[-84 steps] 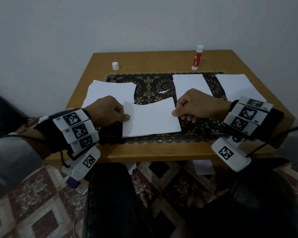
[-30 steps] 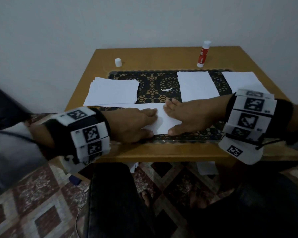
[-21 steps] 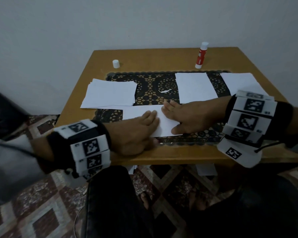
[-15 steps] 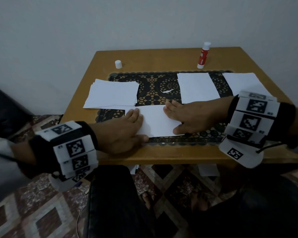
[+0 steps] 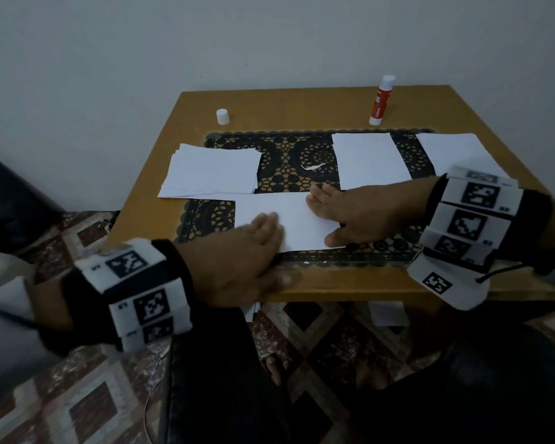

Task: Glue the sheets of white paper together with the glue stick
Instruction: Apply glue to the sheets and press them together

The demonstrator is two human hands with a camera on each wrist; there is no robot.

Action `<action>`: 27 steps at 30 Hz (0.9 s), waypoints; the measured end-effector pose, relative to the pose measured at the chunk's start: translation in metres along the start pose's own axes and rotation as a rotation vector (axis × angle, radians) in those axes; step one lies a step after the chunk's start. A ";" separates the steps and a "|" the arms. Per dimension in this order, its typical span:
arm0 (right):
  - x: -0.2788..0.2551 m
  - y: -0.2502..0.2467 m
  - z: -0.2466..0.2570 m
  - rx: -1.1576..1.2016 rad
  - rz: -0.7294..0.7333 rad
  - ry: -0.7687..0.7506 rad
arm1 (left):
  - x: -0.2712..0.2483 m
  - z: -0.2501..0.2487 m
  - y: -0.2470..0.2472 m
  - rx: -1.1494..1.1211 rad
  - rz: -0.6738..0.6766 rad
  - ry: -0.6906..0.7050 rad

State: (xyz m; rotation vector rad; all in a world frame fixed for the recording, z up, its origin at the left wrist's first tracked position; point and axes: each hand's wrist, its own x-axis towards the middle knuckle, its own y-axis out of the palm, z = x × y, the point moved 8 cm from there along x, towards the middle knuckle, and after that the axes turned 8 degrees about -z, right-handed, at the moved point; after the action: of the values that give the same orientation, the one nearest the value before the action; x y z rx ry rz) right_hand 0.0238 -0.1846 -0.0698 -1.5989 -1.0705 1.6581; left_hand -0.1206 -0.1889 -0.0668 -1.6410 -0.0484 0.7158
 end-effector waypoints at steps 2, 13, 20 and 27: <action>0.001 -0.001 0.001 -0.004 -0.006 0.002 | -0.001 -0.026 0.003 0.004 0.016 0.113; -0.001 0.001 0.001 -0.002 -0.002 -0.013 | -0.020 -0.003 0.011 -0.050 0.081 0.040; -0.006 0.002 0.009 0.034 -0.005 -0.031 | -0.025 0.038 0.024 0.057 0.065 -0.066; -0.033 0.027 0.077 -0.082 0.027 -0.246 | -0.022 0.043 0.029 0.098 0.090 -0.051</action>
State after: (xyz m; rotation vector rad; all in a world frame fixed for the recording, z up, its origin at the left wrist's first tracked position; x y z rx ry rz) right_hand -0.0455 -0.2371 -0.0800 -1.4929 -1.2577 1.8876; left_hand -0.1688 -0.1661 -0.0852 -1.5393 0.0241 0.8165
